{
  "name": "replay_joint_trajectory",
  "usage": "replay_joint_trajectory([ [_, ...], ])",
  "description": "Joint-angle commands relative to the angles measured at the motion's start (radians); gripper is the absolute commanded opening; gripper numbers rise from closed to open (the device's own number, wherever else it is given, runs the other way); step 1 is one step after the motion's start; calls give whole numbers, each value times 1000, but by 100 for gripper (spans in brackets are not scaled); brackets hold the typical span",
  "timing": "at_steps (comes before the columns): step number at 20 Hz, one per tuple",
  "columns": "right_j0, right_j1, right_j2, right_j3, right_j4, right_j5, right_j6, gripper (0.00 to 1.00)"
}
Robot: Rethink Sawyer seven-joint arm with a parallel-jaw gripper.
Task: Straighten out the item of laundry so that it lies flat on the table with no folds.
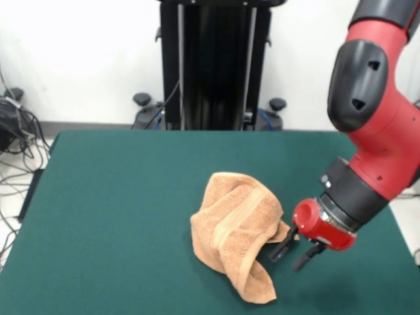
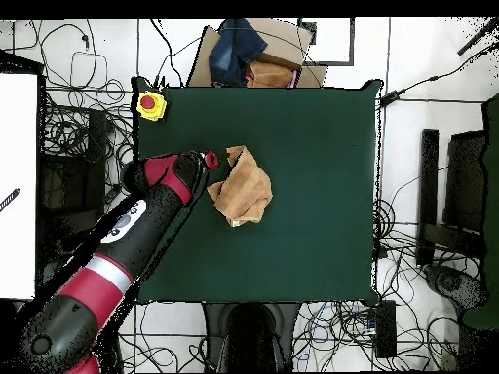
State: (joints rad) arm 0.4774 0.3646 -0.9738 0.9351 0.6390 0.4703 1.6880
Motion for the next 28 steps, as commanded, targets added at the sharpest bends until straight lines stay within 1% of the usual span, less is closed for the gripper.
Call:
replay_joint_trajectory([
  [1,-22,70,19,-37,23,73,336,100],
  [6,-8,51,46,27,-12,44,314,100],
  [9,-3,9,73,87,-40,21,271,100],
  [11,-1,-11,82,104,-50,17,250,100],
  [23,-24,6,47,14,-37,74,260,100],
  [28,-24,0,49,43,-54,50,246,100],
])
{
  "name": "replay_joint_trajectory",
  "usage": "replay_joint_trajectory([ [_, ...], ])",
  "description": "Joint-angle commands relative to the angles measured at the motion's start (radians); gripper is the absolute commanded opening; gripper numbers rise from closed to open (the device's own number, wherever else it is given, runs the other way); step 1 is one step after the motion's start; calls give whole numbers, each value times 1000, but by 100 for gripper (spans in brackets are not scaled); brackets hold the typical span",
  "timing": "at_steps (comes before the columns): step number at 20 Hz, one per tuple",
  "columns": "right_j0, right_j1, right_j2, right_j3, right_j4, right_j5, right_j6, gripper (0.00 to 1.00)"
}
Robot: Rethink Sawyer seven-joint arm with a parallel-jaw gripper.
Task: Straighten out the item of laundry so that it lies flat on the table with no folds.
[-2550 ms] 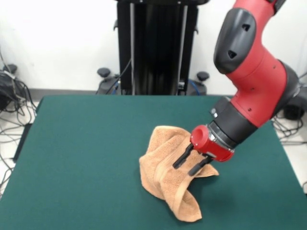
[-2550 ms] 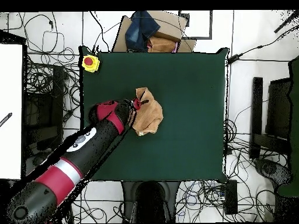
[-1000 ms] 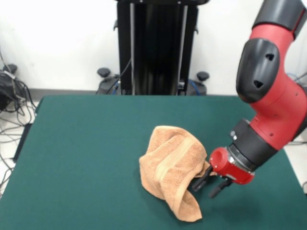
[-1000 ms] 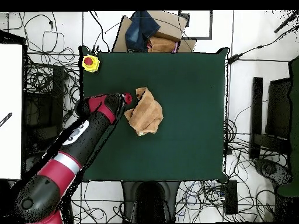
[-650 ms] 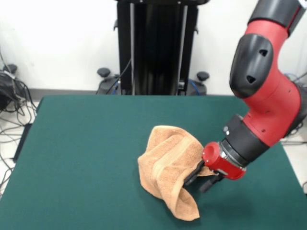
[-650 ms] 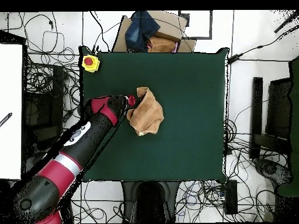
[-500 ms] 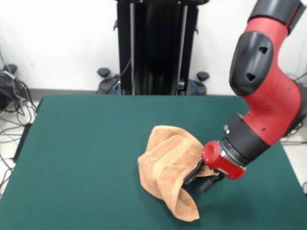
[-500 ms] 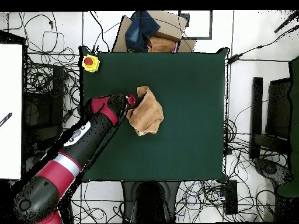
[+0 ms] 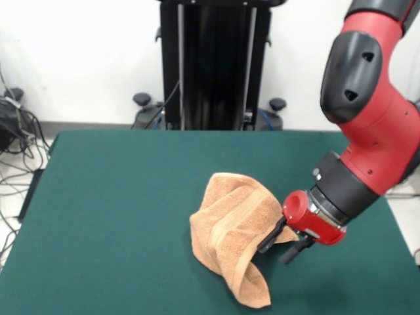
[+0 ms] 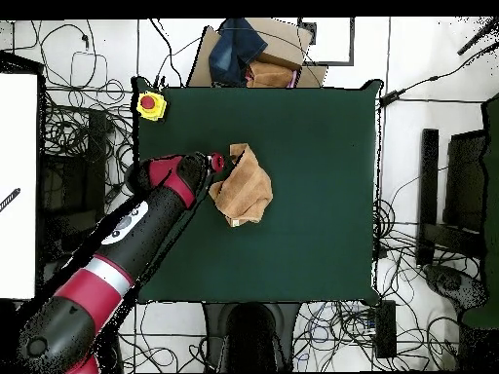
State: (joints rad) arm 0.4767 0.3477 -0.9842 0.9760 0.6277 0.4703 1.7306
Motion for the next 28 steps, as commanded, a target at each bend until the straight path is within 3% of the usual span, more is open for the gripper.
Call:
replay_joint_trajectory([
  [1,-25,14,64,5,-45,46,199,100],
  [28,-29,-17,114,89,-129,-60,185,100],
])
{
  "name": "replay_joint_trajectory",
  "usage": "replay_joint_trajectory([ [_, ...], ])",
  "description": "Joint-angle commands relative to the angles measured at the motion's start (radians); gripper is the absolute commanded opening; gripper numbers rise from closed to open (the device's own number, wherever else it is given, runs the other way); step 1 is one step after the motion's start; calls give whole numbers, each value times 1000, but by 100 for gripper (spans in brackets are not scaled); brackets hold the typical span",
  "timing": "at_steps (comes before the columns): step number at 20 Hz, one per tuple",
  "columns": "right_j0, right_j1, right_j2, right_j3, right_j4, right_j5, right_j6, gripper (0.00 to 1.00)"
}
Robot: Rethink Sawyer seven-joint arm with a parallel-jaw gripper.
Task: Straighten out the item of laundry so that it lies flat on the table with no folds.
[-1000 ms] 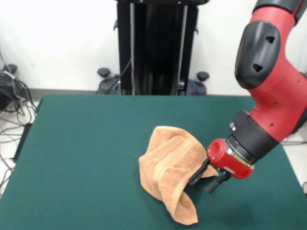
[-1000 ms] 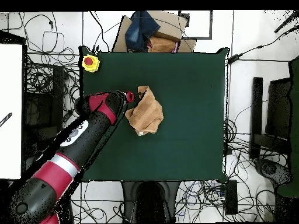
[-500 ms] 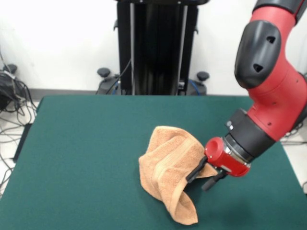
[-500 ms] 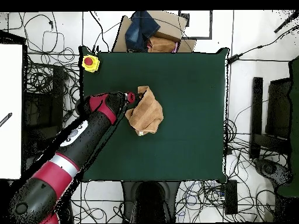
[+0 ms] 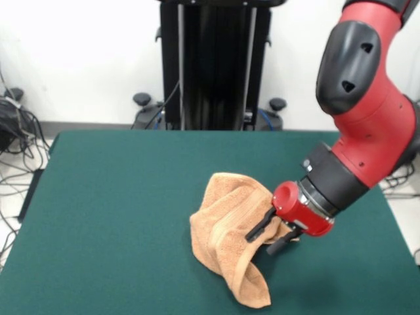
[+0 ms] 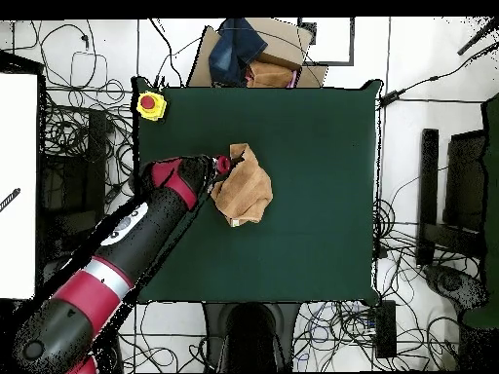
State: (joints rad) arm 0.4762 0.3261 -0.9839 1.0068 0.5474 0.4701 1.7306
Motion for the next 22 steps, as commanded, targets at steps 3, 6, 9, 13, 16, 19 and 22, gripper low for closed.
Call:
replay_joint_trajectory([
  [3,-31,11,111,64,-61,-78,186,100],
  [6,-39,46,87,41,-53,-87,212,100],
  [9,-38,71,66,28,-46,-85,237,100],
  [13,-40,92,57,19,-37,-101,250,100],
  [16,-41,105,65,7,-26,-100,255,100],
  [19,-33,126,57,-8,-11,-99,271,100],
  [22,-33,148,48,-28,-8,-103,268,100],
])
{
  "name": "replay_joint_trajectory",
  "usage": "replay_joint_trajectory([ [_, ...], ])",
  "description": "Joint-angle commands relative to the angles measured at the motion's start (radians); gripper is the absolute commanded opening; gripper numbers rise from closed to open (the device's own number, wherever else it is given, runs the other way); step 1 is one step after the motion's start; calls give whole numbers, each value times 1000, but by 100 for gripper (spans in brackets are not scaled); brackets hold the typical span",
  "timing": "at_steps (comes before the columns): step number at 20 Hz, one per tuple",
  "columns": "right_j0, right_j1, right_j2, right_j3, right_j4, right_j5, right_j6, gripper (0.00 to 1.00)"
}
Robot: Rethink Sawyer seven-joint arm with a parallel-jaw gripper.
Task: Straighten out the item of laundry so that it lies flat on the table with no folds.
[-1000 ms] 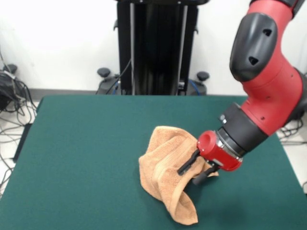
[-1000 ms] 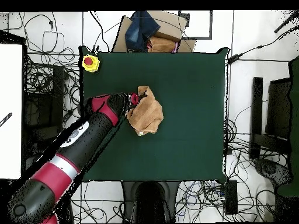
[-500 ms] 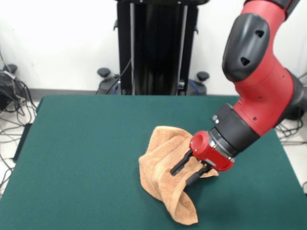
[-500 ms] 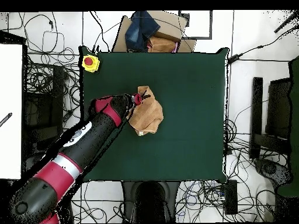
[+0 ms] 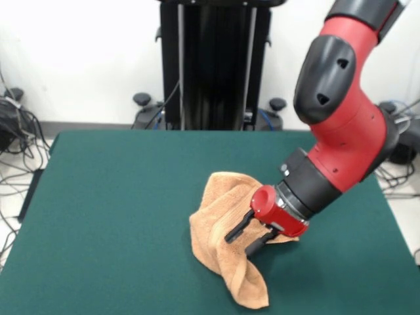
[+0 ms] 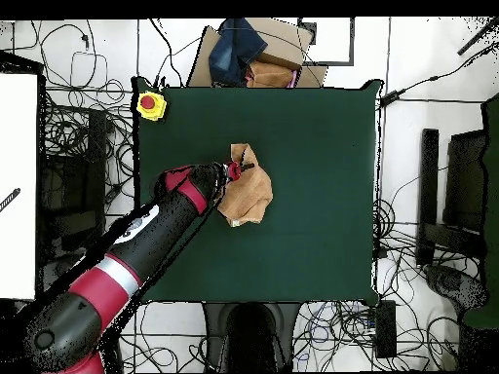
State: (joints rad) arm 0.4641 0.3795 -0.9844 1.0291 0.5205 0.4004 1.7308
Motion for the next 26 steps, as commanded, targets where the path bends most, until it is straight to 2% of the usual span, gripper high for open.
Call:
replay_joint_trajectory([
  [1,-22,99,55,-57,20,-41,263,100],
  [7,-6,114,62,-102,23,-25,242,100],
  [13,-31,232,-3,-247,72,-25,271,100],
  [19,-36,274,2,-262,70,-49,264,100],
  [22,-16,209,103,-189,33,-77,216,100],
  [26,22,22,252,11,-46,-92,128,100],
])
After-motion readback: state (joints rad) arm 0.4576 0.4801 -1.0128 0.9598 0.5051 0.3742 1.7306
